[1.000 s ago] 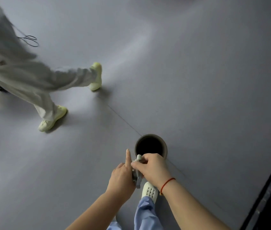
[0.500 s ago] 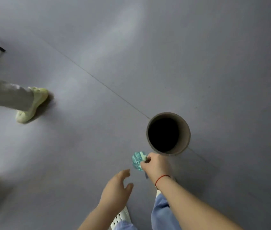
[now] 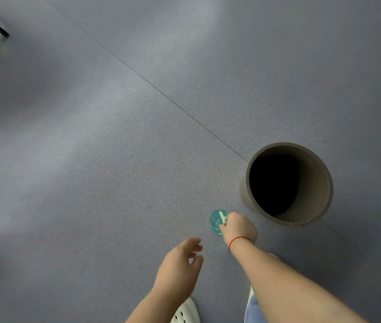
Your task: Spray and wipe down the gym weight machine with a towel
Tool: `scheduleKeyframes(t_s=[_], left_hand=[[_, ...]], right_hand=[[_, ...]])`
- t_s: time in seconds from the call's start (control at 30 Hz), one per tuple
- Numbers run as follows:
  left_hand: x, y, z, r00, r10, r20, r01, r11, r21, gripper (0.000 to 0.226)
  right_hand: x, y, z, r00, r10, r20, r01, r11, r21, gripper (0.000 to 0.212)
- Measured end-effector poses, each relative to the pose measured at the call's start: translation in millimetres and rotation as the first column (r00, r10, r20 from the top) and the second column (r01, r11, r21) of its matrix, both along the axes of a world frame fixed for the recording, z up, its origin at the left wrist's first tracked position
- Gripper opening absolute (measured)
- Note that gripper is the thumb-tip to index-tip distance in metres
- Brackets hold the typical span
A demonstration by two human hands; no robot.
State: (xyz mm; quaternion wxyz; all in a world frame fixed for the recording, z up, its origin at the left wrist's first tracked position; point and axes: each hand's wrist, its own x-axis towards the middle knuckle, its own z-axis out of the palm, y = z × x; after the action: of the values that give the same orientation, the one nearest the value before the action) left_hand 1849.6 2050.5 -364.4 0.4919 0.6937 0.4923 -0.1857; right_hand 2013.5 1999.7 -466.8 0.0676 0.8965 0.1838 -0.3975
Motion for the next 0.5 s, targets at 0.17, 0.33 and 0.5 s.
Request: scheduleKeyframes(t_s=[0.17,0.33,0.5], left_hand=[[1,-2,0,0.999,0.044,0.001,-0.044,0.997,-0.065,0.041],[8,-9,26,0.998,0.058,0.017,-0.056,0.991,-0.123,0.042],[13,-17,75,1.000,0.010,0.015,-0.008,0.985,-0.170,0.042]], right_hand=[[0,4,-5,0.998,-0.065,-0.017,0.065,0.998,-0.021,0.028],[-6,0,19,0.999,0.001,-0.052,0.000,1.000,0.011,0.023],[-9,-20,87,0.990,0.016,-0.140,-0.014,1.000,0.017,0.032]])
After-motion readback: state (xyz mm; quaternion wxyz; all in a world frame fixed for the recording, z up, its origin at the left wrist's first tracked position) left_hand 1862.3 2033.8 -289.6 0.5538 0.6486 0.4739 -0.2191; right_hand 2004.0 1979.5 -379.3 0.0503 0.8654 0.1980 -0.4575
